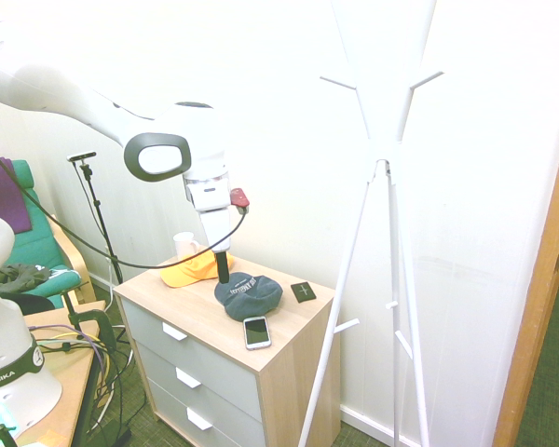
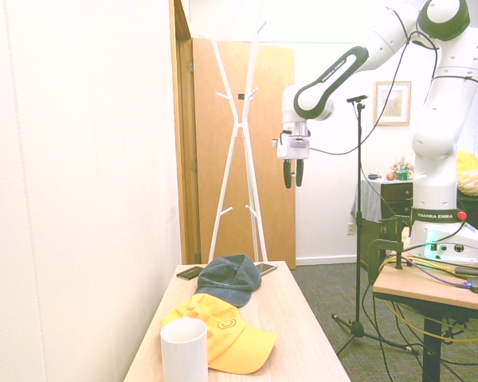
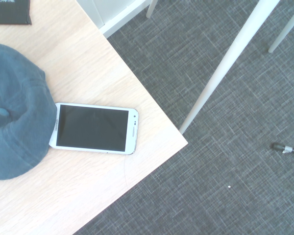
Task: Hang the cap
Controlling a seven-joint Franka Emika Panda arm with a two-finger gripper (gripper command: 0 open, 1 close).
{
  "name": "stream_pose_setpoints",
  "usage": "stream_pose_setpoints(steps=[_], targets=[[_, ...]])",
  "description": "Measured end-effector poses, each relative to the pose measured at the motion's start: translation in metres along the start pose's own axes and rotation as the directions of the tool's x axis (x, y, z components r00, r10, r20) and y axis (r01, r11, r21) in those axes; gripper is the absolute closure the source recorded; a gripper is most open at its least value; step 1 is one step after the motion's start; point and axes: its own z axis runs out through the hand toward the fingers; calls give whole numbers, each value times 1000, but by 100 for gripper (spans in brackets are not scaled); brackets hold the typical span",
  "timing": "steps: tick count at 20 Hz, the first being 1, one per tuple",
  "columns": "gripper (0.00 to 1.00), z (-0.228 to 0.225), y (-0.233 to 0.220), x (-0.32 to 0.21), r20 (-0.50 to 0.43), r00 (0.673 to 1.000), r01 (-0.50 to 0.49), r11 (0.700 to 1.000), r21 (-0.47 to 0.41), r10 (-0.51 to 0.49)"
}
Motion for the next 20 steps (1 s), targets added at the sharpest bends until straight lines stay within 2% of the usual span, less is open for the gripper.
stream_pose_setpoints(steps=[6,15,20], targets=[[0,7,-19,-15,1,999,36,999,-16,-36],[0,45,-119,-73,-23,989,145,987,-64,-147],[0,85,-161,-100,-17,980,194,976,-101,-196]])
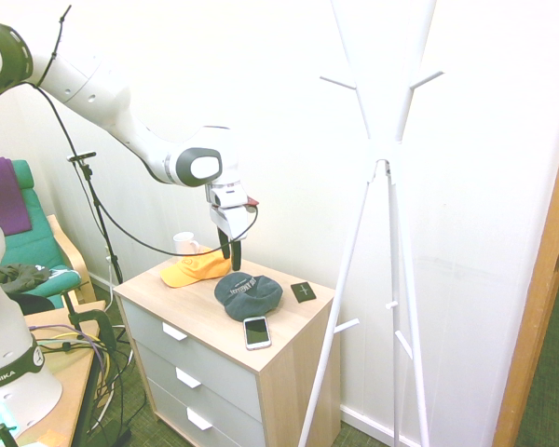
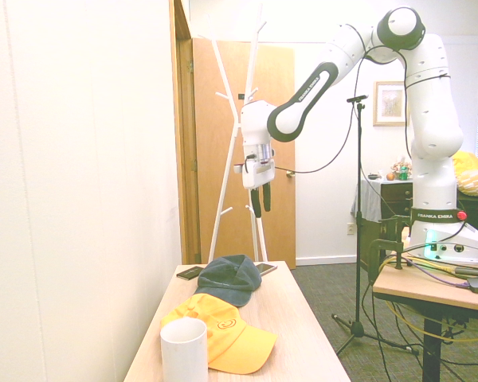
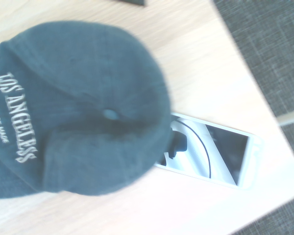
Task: Hang the cap
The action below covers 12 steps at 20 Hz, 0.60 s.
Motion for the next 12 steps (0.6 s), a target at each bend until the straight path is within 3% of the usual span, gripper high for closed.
stream_pose_setpoints(steps=[10,11,12], targets=[[0,77,-63,-15,-45,996,82,996,24,-81],[100,84,-67,-16,-51,995,90,996,22,-89],[100,90,-72,-17,-55,994,97,995,13,-96]])
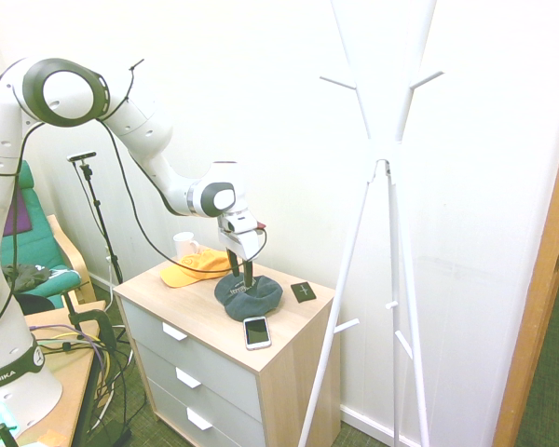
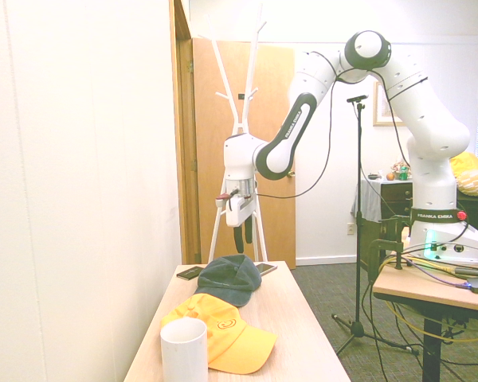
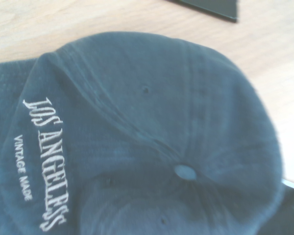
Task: Hang the cap
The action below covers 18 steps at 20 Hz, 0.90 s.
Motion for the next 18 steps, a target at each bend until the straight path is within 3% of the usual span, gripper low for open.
stream_pose_setpoints(steps=[18], targets=[[100,41,-24,-3,-17,1000,23,999,-43,-24]])
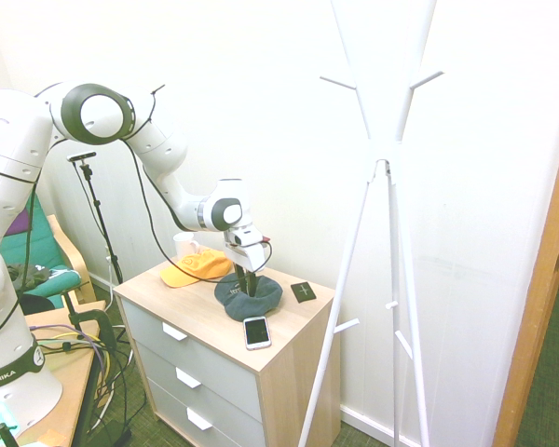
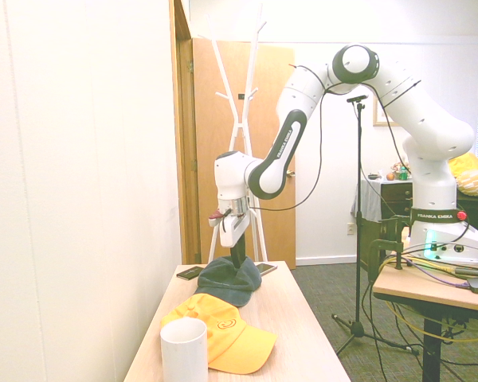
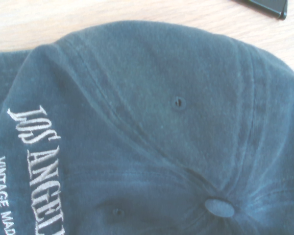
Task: Hang the cap
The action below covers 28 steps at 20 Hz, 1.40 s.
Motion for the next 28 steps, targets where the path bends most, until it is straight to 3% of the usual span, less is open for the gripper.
stream_pose_setpoints(steps=[13,14,28], targets=[[100,5,5,7,-4,1000,-13,1000,-10,13],[0,4,4,8,-5,1000,-13,1000,-9,13],[0,-6,4,18,-17,999,-34,999,4,34]])
